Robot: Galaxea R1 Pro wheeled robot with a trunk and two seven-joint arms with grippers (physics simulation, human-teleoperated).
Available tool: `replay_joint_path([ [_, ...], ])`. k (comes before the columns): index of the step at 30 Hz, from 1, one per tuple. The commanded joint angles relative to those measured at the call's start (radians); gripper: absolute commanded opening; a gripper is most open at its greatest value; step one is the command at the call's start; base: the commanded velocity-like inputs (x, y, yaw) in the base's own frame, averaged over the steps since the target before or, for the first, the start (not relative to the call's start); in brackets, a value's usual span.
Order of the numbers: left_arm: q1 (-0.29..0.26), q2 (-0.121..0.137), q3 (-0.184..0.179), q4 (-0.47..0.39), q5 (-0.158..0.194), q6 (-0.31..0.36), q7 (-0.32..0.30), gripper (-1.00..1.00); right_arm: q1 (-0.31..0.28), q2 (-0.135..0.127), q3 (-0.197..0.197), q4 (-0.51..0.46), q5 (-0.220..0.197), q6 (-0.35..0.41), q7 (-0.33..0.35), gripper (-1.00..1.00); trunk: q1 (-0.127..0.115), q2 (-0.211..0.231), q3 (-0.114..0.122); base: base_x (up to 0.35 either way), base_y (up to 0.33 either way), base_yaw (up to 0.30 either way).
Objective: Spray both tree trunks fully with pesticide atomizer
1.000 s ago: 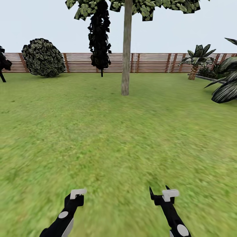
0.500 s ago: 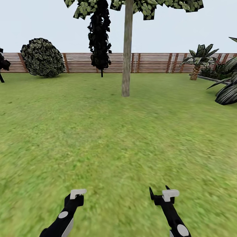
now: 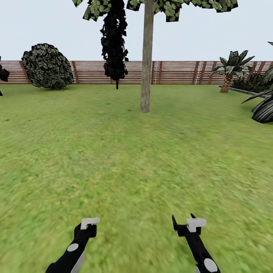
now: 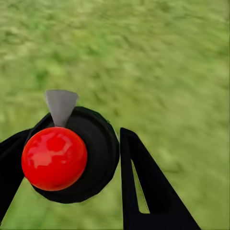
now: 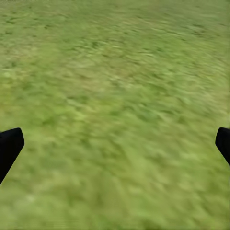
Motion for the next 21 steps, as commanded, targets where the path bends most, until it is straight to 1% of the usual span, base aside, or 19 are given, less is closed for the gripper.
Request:
replay_joint_path([
  [1,0.0,0.0,0.0,0.0,0.0,0.0,0.0,-1.0,0.0,0.0,-0.001,0.0,0.0,0.0,0.0,1.0,0.0,0.0,0.0,0.34,0.0,0.0],
  [21,0.0,0.0,0.0,0.0,0.0,0.0,0.0,-1.0,0.0,0.0,0.0,0.0,-0.001,0.0,-0.001,1.0,0.0,0.0,0.0,0.34,0.0,0.0],
])
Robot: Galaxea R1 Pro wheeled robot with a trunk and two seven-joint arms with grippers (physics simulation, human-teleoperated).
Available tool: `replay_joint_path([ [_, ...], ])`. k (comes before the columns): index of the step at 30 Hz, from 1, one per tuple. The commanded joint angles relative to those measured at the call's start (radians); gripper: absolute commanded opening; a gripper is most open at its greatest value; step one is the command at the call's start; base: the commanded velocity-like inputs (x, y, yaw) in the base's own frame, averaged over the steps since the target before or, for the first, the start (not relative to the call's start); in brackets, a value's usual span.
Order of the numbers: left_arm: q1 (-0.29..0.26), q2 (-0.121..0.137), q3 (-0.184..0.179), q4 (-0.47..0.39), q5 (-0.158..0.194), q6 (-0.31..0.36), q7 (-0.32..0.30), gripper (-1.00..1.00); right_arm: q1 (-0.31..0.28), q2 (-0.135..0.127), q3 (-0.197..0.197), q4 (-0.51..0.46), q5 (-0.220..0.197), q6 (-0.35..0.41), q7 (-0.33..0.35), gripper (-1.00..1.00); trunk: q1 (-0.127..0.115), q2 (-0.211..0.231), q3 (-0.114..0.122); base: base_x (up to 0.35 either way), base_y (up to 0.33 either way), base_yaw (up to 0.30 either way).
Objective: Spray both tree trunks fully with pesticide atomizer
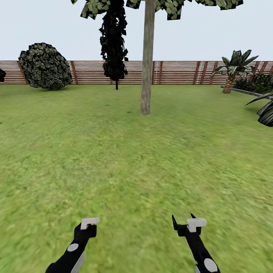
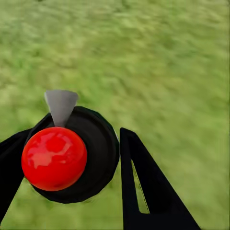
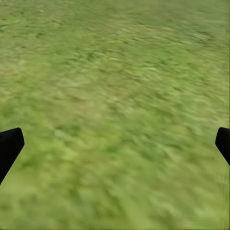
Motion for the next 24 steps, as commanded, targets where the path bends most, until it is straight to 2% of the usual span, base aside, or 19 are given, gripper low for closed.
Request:
replay_joint_path([
  [1,0.0,0.0,0.0,0.0,0.0,0.0,0.0,-1.0,0.0,0.0,0.0,0.0,0.0,0.0,0.0,1.0,0.0,0.0,0.0,0.34,0.0,0.0],
  [18,0.0,0.0,0.0,0.0,0.0,0.0,0.0,-1.0,0.0,0.0,0.0,0.0,0.001,-0.001,0.0,1.0,0.0,0.0,0.0,0.34,0.0,0.0],
  [24,0.0,0.0,0.0,0.0,0.0,-0.001,0.0,-1.0,0.0,0.0,0.0,0.0,0.0,0.0,0.0,1.0,0.0,0.0,0.0,0.34,0.0,-0.157],
])
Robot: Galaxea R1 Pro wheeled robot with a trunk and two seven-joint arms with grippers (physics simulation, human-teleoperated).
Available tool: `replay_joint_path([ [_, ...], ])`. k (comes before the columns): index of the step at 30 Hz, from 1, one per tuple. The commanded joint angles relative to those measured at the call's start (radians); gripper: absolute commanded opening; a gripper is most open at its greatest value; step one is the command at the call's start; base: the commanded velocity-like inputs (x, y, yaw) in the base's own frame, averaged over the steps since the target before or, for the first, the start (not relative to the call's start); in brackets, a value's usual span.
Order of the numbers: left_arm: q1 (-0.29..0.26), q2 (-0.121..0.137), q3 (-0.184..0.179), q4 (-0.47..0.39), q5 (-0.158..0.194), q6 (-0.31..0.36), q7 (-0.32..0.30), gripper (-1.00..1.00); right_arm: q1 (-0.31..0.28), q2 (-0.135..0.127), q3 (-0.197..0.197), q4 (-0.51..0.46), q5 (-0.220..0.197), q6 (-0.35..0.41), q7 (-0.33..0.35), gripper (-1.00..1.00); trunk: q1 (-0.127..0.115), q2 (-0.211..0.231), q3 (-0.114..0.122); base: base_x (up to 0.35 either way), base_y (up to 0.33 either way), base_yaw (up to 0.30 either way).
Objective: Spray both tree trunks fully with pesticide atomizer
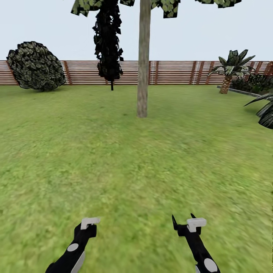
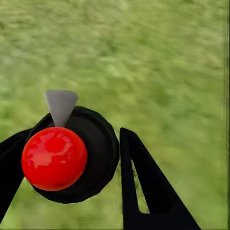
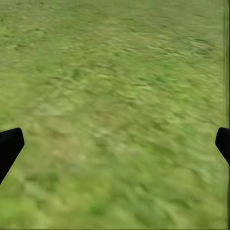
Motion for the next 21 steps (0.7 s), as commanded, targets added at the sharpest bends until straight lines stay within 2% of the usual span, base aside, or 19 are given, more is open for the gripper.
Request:
replay_joint_path([
  [1,0.0,0.0,0.0,0.0,0.0,0.0,0.0,-1.0,0.0,0.0,0.0,0.0,0.0,0.0,0.0,1.0,0.0,0.0,0.0,0.34,0.0,-0.252],
  [8,0.0,0.0,0.0,0.0,0.0,0.0,0.0,-1.0,0.0,0.0,0.0,0.0,0.0,0.0,0.0,1.0,0.0,0.0,0.0,0.34,0.0,-0.239],
  [21,0.0,0.0,0.0,0.0,0.001,0.001,0.0,-1.0,0.0,0.0,0.0,0.001,0.0,0.0,-0.001,1.0,0.0,0.0,-0.01,0.34,0.0,-0.013],
])
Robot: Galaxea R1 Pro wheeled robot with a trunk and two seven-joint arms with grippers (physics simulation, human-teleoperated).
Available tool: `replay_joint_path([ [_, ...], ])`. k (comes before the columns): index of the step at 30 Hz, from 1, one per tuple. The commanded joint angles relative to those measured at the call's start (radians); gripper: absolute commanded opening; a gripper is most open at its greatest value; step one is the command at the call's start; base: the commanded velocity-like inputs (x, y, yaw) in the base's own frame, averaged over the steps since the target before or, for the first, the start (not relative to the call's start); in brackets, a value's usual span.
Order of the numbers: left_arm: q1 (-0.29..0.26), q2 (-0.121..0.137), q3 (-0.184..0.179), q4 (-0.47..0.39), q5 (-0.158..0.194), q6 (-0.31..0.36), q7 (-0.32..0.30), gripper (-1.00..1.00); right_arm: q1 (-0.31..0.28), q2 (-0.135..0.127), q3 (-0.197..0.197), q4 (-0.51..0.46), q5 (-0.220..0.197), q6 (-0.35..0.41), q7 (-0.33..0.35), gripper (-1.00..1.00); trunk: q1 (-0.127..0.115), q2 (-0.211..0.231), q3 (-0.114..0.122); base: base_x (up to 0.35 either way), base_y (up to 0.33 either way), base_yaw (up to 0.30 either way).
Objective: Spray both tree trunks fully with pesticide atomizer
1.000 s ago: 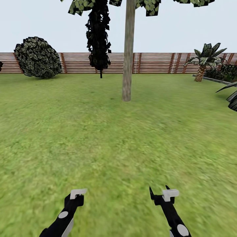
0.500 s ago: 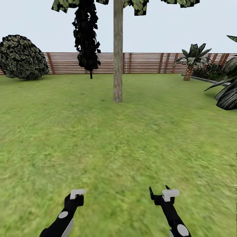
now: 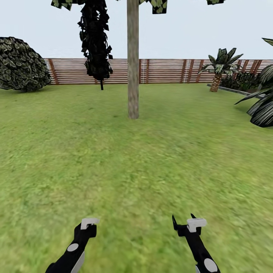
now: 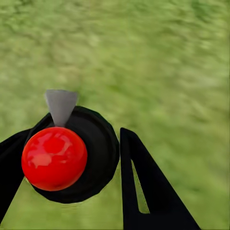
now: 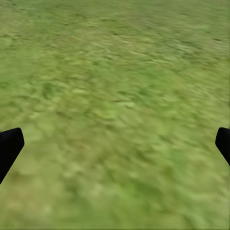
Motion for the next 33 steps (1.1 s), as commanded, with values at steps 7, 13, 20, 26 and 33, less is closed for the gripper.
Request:
replay_joint_path([
  [7,0.0,0.0,0.0,0.0,-0.001,0.0,0.0,-1.0,0.0,0.0,0.0,0.0,0.0,-0.001,0.0,1.0,0.0,0.0,-0.002,0.34,0.0,0.0],
  [13,0.0,0.0,0.0,0.0,-0.001,-0.001,0.0,-1.0,0.0,0.0,0.0,0.0,0.0,-0.001,0.0,1.0,0.0,0.0,-0.002,0.34,0.0,0.0],
  [20,0.0,0.0,0.0,0.0,-0.001,-0.002,0.0,-1.0,0.0,0.0,0.0,0.0,0.0,0.0,0.0,1.0,0.0,0.0,-0.002,0.34,0.0,0.0],
  [26,0.0,0.0,0.0,0.0,0.0,-0.001,0.0,-1.0,0.0,0.0,0.0,0.0,0.0,0.0,0.0,1.0,0.0,0.0,-0.002,0.34,0.0,0.0],
  [33,0.0,0.0,0.0,0.001,0.0,0.0,0.0,-1.0,0.0,0.0,-0.001,0.001,0.0,-0.001,0.0,1.0,0.0,0.0,-0.002,0.34,0.0,0.0],
])
